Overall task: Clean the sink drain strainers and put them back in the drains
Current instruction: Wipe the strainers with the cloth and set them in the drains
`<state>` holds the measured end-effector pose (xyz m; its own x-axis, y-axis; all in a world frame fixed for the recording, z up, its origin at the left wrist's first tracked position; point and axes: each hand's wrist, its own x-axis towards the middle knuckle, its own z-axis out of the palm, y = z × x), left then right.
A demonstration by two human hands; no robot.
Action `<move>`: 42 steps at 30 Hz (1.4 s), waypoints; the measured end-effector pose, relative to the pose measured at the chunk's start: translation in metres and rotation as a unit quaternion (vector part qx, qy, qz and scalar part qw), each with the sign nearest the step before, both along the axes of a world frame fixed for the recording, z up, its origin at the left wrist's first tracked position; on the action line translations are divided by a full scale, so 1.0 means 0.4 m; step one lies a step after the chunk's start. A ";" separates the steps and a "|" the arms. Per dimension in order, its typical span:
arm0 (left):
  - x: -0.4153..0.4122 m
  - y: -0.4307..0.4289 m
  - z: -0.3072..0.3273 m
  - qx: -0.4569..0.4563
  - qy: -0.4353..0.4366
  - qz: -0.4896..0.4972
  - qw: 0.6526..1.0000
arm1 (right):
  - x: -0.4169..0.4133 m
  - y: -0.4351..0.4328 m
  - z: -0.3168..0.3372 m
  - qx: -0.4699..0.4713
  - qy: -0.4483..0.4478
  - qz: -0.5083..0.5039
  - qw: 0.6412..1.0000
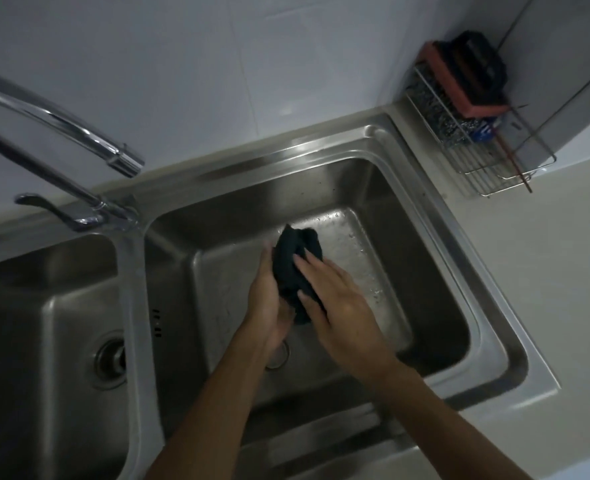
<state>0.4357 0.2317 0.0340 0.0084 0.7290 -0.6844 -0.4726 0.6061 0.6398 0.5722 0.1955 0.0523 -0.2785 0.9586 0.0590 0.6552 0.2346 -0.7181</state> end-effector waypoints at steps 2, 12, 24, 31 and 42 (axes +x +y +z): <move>0.003 -0.006 0.026 0.006 -0.002 -0.001 1.000 | -0.037 0.011 -0.005 -0.013 0.023 -0.004 1.000; -0.037 -0.027 0.056 -0.030 -0.065 0.052 0.996 | -0.127 -0.064 0.002 -0.021 0.112 -0.018 0.993; -0.059 -0.050 0.063 -0.023 -0.070 0.043 0.996 | -0.104 -0.013 0.014 -0.032 0.122 -0.003 0.992; -0.066 -0.062 0.023 0.023 0.098 -0.040 0.994 | -0.027 0.012 0.027 -0.124 0.161 -0.062 0.977; -0.044 -0.087 0.020 0.260 0.514 -0.193 0.794 | -0.039 0.097 0.080 -0.010 -0.010 0.096 0.995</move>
<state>0.4179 0.1967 0.0422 -0.0686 0.9943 -0.0813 0.6189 0.1063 0.7782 0.5565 0.2345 0.0845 -0.4580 0.8883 0.0337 0.6140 0.3436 -0.7106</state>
